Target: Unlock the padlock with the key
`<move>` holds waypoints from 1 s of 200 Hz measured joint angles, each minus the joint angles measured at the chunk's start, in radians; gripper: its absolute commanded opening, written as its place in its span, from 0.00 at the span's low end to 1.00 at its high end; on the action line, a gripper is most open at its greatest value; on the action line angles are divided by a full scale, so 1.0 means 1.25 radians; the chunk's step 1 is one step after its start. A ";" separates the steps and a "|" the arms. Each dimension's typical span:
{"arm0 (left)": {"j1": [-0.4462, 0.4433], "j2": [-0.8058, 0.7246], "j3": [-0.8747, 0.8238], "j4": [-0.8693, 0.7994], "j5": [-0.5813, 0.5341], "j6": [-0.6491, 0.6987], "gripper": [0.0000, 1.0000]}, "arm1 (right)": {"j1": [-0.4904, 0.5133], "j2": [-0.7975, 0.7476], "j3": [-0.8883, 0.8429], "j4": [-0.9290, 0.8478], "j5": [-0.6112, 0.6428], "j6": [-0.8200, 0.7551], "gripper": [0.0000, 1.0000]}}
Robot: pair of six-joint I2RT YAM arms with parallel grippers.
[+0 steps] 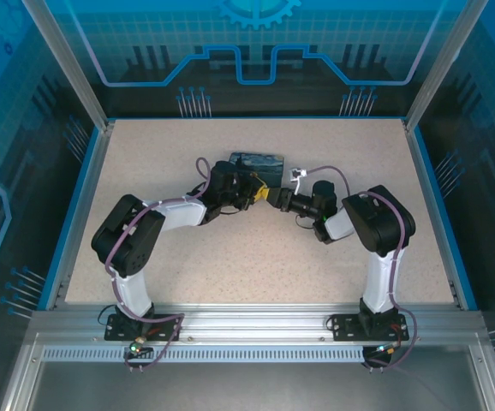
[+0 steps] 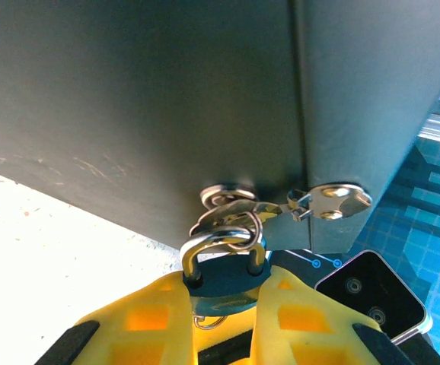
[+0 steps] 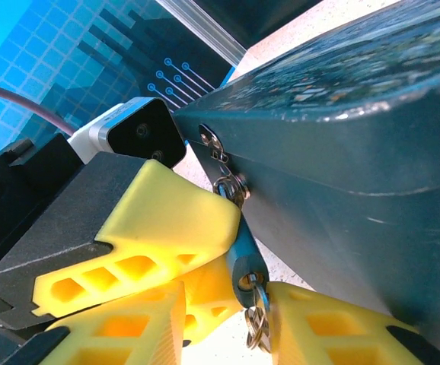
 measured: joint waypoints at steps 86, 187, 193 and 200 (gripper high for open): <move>0.002 0.000 0.000 0.006 -0.002 0.000 0.13 | -0.007 0.013 0.012 -0.001 -0.001 0.017 0.10; -0.005 -0.051 -0.060 -0.033 0.016 0.052 0.47 | -0.004 0.012 0.012 -0.044 0.019 0.106 0.09; -0.005 -0.064 -0.067 -0.042 0.016 0.060 0.48 | -0.004 0.012 0.012 -0.049 0.022 0.119 0.10; -0.004 -0.081 -0.075 -0.055 0.015 0.071 0.49 | -0.004 0.012 0.012 -0.052 0.023 0.136 0.10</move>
